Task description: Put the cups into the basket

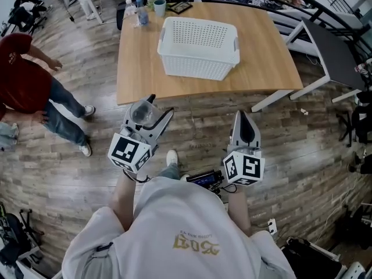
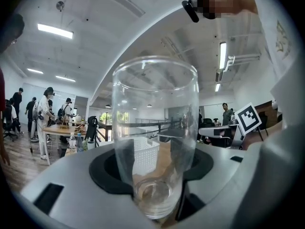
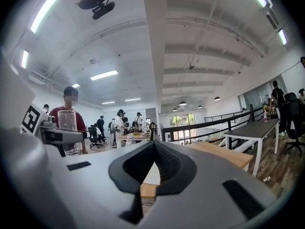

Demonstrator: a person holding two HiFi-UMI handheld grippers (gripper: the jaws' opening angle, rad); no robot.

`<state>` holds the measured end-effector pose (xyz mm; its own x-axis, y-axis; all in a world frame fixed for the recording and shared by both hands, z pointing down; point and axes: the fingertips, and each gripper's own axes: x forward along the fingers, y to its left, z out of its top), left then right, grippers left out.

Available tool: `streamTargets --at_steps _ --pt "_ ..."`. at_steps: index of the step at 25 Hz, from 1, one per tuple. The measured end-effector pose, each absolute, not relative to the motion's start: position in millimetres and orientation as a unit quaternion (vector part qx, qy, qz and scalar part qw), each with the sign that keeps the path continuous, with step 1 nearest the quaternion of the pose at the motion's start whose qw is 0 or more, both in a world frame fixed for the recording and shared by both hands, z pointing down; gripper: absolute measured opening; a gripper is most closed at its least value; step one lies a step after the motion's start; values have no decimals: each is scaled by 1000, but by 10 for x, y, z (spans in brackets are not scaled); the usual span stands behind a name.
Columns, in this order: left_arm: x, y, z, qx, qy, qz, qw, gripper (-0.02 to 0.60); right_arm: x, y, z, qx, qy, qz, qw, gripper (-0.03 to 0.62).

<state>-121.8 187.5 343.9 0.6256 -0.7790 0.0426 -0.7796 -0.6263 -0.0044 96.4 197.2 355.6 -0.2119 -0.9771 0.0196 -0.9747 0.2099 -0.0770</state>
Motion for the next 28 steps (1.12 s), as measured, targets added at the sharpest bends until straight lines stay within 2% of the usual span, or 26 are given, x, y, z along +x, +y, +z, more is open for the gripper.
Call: streamTargets --at_steps 18,28 --pt "-1433 1082 3439 918 -395 18 21 265 623 1389 3552 -648 761 -45 7 11" --pt "-1328 834 3450 916 -401 23 21 265 730 1071 3522 -642 765 -42 15 11"
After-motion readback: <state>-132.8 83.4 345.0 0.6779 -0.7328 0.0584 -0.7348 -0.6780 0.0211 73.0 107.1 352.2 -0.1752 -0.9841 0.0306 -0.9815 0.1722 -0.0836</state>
